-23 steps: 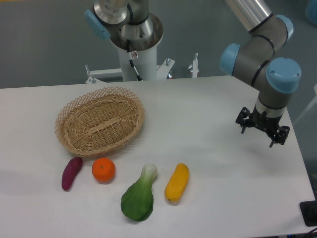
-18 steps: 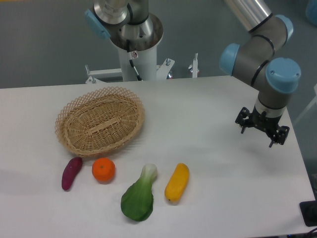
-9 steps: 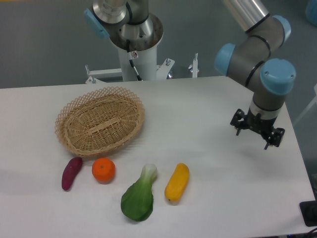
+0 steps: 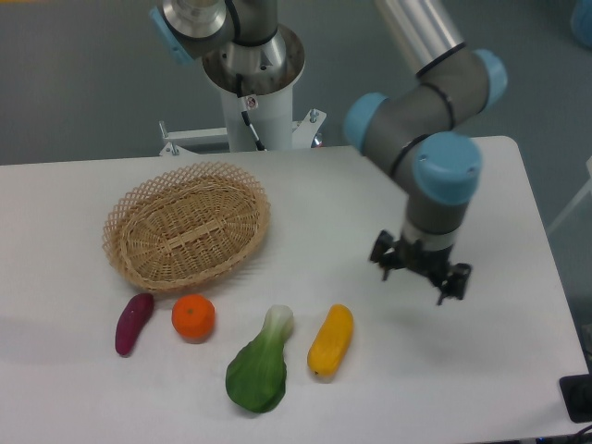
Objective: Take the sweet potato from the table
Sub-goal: 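Move the open gripper across the table down over the purple sweet potato, then close the gripper around the purple sweet potato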
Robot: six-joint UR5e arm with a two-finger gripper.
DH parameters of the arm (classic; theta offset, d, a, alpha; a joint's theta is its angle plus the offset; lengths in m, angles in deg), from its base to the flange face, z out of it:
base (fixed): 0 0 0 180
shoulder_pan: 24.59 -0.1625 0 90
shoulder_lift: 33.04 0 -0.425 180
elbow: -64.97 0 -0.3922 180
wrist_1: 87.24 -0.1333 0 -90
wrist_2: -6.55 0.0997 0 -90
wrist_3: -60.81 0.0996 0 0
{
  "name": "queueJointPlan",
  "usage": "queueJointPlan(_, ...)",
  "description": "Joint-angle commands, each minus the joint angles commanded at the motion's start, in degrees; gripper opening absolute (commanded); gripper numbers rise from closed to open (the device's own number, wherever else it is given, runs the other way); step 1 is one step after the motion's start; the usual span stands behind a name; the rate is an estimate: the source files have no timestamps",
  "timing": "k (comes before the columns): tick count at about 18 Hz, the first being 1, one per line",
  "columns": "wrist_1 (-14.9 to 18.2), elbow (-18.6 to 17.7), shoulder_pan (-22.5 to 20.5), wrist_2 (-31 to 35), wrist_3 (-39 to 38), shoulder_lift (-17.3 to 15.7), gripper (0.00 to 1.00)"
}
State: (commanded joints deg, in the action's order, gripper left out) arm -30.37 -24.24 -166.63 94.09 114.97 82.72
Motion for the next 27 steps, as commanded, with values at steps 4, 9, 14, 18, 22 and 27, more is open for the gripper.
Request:
queueJointPlan(4,-1.1,0.2,4.7,-2.0,-13.5,0.5,1.0)
queueJointPlan(9,-0.7,-0.4,10.1,-7.3,-20.3,0.5,1.0)
queueJointPlan(14,-0.8,-0.6,18.2,-7.4,-29.1,0.8,1.0)
queueJointPlan(18,-1.1,-0.5,23.0,-7.2,-33.8,2.1,1.0)
queueJointPlan(22,-1.3,-0.2,26.8,-6.9,-35.7,5.5,1.0)
queueJointPlan(27,-1.3,0.2,28.8,-6.8,-37.9,8.5,1.0)
